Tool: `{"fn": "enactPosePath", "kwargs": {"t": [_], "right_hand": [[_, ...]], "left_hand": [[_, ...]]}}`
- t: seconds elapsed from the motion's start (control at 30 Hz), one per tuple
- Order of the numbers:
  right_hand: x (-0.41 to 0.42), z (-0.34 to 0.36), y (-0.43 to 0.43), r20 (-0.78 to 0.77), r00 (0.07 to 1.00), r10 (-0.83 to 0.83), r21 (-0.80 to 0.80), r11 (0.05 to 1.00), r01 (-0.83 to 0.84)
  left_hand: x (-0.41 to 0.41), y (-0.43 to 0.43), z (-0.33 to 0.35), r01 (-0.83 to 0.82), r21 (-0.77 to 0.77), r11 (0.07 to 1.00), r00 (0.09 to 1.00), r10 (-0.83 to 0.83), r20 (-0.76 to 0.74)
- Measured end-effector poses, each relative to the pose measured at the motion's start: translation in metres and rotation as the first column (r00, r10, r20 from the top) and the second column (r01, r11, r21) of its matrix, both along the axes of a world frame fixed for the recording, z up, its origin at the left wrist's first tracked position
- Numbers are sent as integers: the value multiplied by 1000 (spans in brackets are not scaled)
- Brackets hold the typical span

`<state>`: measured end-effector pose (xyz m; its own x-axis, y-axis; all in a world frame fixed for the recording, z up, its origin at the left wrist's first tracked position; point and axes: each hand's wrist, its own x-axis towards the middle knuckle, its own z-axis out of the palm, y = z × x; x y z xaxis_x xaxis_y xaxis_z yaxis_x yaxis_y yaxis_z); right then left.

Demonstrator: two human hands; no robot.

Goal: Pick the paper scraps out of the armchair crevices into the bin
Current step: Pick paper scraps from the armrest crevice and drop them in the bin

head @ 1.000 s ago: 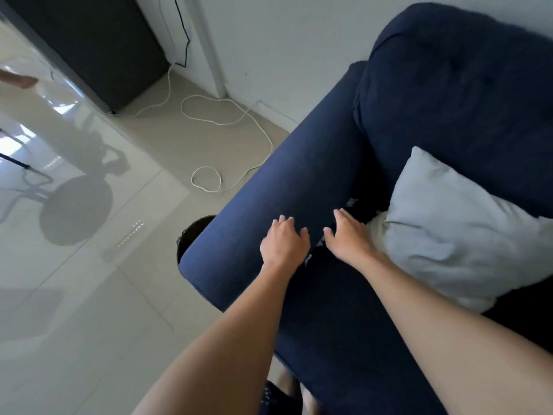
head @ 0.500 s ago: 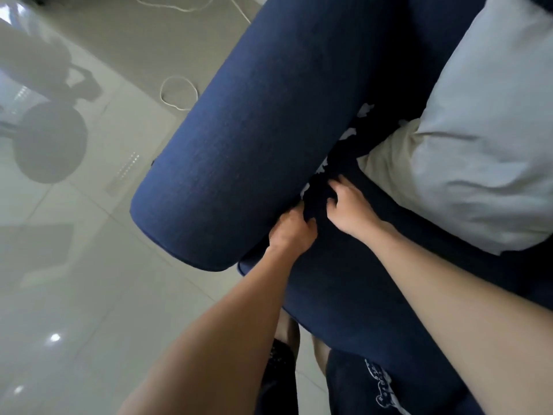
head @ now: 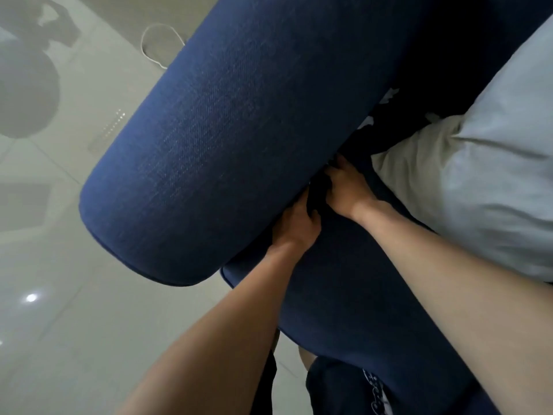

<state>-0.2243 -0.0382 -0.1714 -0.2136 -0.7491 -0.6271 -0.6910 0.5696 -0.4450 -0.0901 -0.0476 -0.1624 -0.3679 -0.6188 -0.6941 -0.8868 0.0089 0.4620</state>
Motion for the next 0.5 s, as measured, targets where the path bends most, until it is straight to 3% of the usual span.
{"fn": "enactPosePath", "kwargs": {"t": [0.13, 0.23, 0.5], "right_hand": [[-8, -8, -7, -47, 993, 109, 44, 993, -107], [-8, -10, -8, -69, 981, 182, 86, 981, -176], [-6, 8, 0, -63, 993, 99, -25, 995, -101]], "left_hand": [[-5, -1, -1, 21, -97, 995, 1000, -20, 16], [-5, -3, -3, 22, -68, 997, 1000, -21, 19], [-13, -11, 2, 34, 28, 999, 996, -36, 87]]}}
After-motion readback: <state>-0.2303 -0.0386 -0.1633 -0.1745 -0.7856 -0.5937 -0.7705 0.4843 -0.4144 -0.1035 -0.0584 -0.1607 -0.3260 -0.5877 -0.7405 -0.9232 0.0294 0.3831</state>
